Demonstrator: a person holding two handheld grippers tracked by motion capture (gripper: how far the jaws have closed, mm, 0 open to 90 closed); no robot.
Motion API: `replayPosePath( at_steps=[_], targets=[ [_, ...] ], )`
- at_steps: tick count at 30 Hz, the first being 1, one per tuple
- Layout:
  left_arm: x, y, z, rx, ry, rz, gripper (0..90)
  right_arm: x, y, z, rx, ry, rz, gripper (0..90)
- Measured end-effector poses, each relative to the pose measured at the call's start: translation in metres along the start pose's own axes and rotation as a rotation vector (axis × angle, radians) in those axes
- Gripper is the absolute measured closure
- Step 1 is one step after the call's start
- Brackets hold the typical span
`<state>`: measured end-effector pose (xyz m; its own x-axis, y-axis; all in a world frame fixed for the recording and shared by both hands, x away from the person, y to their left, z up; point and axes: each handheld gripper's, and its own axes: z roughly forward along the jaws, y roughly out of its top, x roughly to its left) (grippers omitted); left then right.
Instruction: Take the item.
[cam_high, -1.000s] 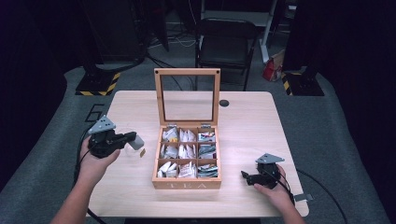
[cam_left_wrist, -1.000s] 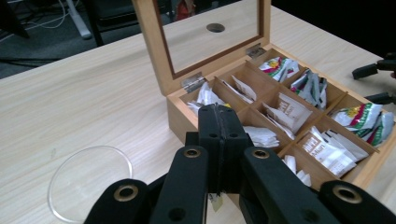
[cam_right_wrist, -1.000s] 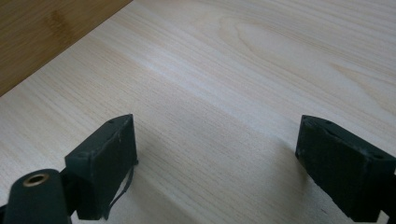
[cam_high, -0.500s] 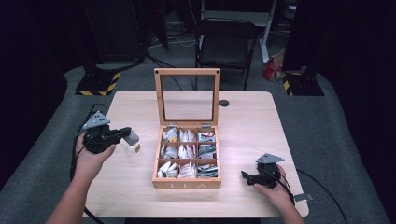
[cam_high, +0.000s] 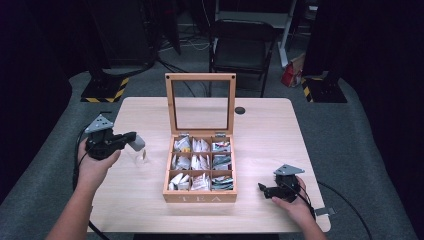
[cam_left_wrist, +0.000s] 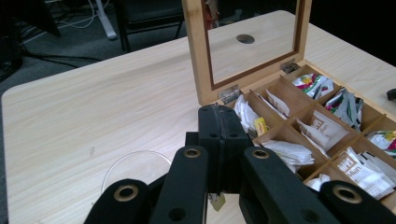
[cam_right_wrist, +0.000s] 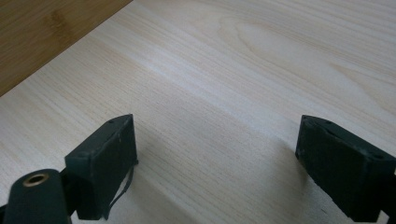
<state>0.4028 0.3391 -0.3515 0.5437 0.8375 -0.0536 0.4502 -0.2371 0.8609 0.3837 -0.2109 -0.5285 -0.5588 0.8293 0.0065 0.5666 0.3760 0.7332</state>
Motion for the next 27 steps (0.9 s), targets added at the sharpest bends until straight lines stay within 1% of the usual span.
replayPosePath(
  at_steps=[2,6,7,11,16,19,27],
  targets=[
    [0.002,0.001,-0.001,0.006,0.005,0.008,90.0,0.0,0.0,0.0,0.0,0.0,0.0,11.7],
    [0.004,0.001,-0.001,0.002,0.014,-0.001,90.0,0.0,0.0,0.0,0.0,0.0,0.0,11.7],
    [0.006,0.001,-0.001,0.008,0.016,-0.003,90.0,0.0,0.0,0.0,0.0,0.0,0.0,11.7],
    [0.009,0.002,-0.003,0.0,0.029,-0.01,90.0,0.0,0.0,0.0,0.0,0.0,0.0,11.7],
    [0.014,0.007,-0.006,-0.013,0.041,-0.017,90.0,0.0,0.0,0.0,0.0,0.0,0.0,11.7],
    [0.017,0.01,-0.008,-0.011,0.05,-0.018,90.0,0.0,0.0,0.0,0.0,0.0,0.0,11.7],
    [0.026,0.013,-0.005,-0.012,0.074,-0.038,90.0,0.0,0.0,0.0,0.0,0.0,0.0,11.7]
  ],
)
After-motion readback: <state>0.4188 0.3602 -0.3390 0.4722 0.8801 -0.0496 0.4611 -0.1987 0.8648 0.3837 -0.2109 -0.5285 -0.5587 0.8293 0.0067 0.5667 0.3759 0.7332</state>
